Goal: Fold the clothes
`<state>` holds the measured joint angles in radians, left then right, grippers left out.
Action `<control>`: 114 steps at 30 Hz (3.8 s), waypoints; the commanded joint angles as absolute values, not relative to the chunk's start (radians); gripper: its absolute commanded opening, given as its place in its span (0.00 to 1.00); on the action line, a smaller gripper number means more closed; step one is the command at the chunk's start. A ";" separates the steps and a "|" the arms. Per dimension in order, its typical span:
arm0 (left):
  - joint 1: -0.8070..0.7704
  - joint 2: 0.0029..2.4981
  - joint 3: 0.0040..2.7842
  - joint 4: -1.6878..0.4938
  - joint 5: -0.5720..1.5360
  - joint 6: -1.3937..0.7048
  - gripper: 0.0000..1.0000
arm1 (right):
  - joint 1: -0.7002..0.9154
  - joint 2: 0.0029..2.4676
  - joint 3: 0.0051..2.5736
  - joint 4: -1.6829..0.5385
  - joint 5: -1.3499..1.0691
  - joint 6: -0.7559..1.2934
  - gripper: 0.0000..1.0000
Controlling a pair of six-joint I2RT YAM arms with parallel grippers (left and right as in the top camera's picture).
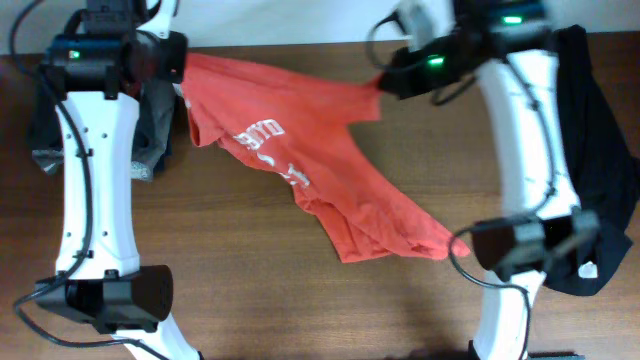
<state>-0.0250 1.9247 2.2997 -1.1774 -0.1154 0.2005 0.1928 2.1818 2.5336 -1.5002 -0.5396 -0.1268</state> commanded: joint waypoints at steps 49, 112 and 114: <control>-0.371 2.292 2.240 -1.583 0.278 0.678 0.66 | -0.079 2.302 2.675 -1.628 -0.393 -0.074 0.61; -0.257 1.883 2.286 -1.245 -0.053 -0.009 0.01 | -0.040 2.186 2.676 -1.699 -0.363 -0.070 0.61; -0.245 1.876 2.334 -1.221 -0.053 -0.006 0.01 | -0.011 2.182 2.676 -1.699 -0.362 -0.070 0.61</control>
